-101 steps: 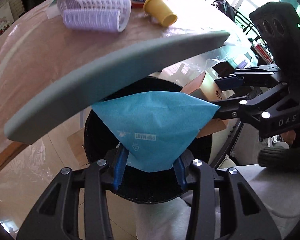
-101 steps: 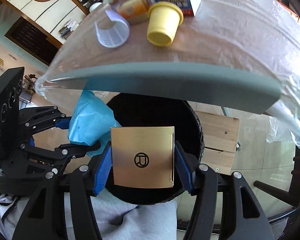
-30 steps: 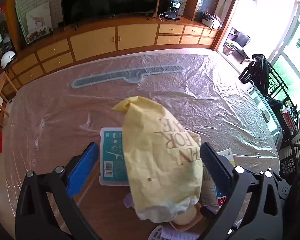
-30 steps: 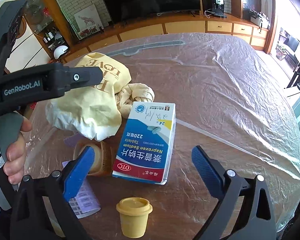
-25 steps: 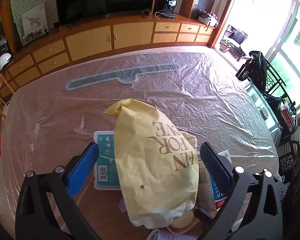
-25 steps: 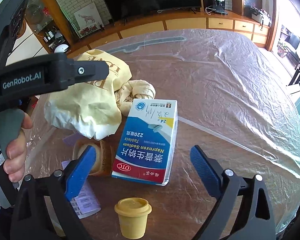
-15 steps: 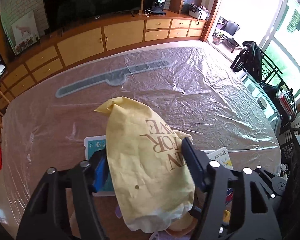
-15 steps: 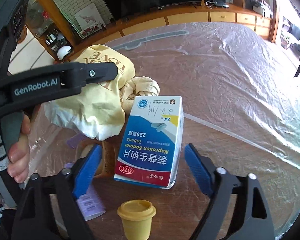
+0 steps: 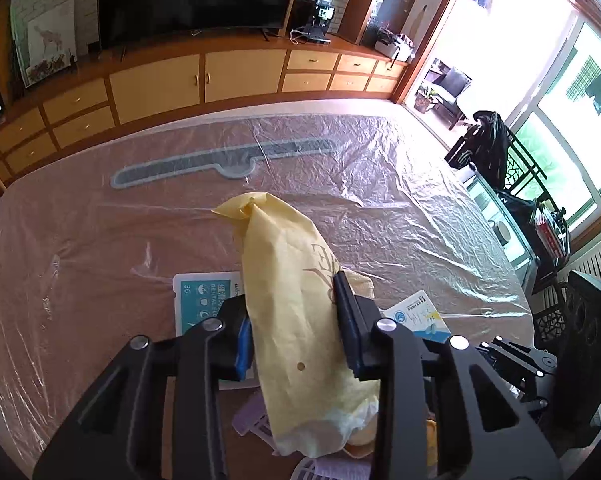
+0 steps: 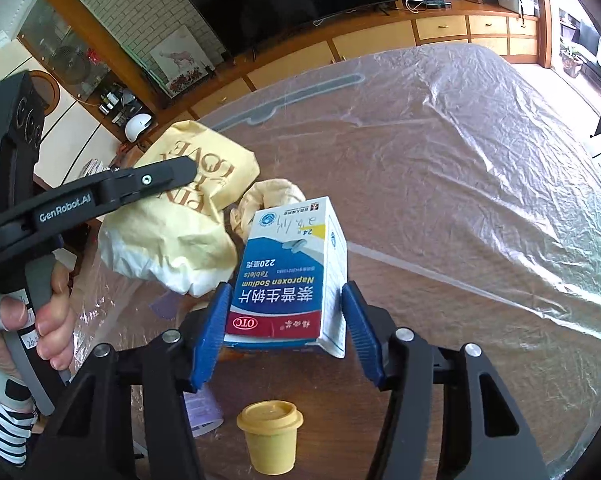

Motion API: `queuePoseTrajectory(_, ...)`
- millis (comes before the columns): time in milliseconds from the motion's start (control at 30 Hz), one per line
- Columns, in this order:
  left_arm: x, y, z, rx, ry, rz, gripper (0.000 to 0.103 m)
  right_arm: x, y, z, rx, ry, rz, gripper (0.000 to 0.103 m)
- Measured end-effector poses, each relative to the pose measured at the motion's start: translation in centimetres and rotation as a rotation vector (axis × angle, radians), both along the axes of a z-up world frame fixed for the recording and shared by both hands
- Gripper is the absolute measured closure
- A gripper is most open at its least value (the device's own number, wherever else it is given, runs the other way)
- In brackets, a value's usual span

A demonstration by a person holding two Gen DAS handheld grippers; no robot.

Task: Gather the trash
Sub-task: 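Grasp the yellow paper bag with the left tool while the right tool grasps the medicine box, then carry the yellow bag and medicine box over the black trash bin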

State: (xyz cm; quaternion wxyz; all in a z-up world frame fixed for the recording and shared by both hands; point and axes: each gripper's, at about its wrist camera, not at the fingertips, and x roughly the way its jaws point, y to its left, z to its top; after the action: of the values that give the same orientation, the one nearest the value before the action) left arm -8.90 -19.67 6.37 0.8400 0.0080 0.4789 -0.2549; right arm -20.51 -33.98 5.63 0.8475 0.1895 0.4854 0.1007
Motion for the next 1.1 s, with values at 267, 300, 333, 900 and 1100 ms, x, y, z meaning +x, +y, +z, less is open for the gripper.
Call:
queuePoseTrajectory(267,-0.4,1.0,0.6,-0.051,0.0,-0.001,0.075,-0.1,-0.7,0.3,0.009,-0.01,-0.006,0.049)
queuePoseTrajectory(300,-0.4,1.2,0.6,-0.057,0.002,0.001,0.075,-0.1,-0.7,0.3,0.008,-0.011,-0.006,0.049)
queuePoseTrajectory(333,-0.4,1.4,0.5,-0.062,0.005,0.002,0.076,-0.2,-0.9,0.3,0.008,-0.012,-0.005,0.049)
queuePoseTrajectory(900,-3.8,5.3,2.7,-0.122,-0.039,0.063,0.078,-1.1,-1.4,2.2,-0.017,-0.064,0.045,0.052)
queuePoseTrajectory(1100,-4.8,7.1,2.6,-0.139,-0.032,0.107,0.078,-1.5,-1.3,2.8,-0.004,-0.076,0.06,0.053)
